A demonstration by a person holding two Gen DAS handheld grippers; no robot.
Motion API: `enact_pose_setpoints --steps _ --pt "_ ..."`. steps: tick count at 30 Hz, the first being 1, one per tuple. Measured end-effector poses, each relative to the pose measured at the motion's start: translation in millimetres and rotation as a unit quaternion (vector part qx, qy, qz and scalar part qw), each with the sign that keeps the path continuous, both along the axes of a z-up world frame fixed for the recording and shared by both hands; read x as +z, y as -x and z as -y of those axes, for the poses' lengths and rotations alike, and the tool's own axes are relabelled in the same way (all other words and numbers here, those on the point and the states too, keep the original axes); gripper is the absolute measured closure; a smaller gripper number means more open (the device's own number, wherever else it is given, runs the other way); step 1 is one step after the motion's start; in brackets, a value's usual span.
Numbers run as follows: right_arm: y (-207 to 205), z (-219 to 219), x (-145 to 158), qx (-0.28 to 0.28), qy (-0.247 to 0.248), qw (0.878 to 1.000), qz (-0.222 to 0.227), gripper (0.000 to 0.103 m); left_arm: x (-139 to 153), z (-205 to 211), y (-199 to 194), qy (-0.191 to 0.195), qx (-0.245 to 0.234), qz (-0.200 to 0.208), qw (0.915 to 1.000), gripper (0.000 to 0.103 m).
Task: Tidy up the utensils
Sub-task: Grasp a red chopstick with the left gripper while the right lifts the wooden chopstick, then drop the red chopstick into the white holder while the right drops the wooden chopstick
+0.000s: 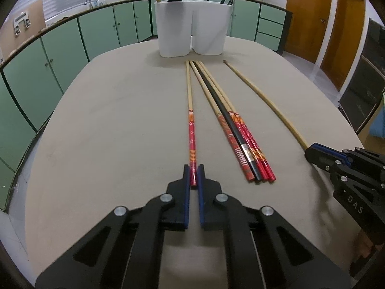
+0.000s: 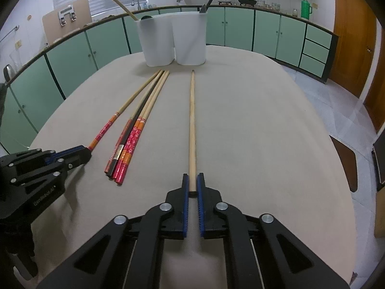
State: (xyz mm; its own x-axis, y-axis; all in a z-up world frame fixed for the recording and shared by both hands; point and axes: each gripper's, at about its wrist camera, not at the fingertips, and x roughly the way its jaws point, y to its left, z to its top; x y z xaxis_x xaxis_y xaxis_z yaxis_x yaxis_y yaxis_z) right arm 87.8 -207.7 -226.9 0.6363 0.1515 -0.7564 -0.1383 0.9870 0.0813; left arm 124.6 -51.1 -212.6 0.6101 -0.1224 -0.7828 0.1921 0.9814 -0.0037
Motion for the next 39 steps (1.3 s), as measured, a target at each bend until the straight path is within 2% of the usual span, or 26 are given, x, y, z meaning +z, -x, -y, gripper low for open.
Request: enact_pose_setpoints --steps 6,17,29,39 --pt "3 1 14 0.004 -0.004 1.0 0.016 0.096 13 -6 5 0.01 0.005 0.015 0.9998 0.098" --pt "0 11 83 0.016 -0.021 0.996 0.079 0.096 89 -16 11 0.025 0.002 0.1 0.9947 0.098" --pt "-35 8 155 0.044 -0.024 0.99 0.129 0.096 159 -13 -21 0.035 -0.013 0.168 0.985 0.098" --pt "-79 1 214 0.084 -0.032 0.986 0.142 0.097 195 -12 -57 0.053 -0.035 0.184 0.9809 0.099"
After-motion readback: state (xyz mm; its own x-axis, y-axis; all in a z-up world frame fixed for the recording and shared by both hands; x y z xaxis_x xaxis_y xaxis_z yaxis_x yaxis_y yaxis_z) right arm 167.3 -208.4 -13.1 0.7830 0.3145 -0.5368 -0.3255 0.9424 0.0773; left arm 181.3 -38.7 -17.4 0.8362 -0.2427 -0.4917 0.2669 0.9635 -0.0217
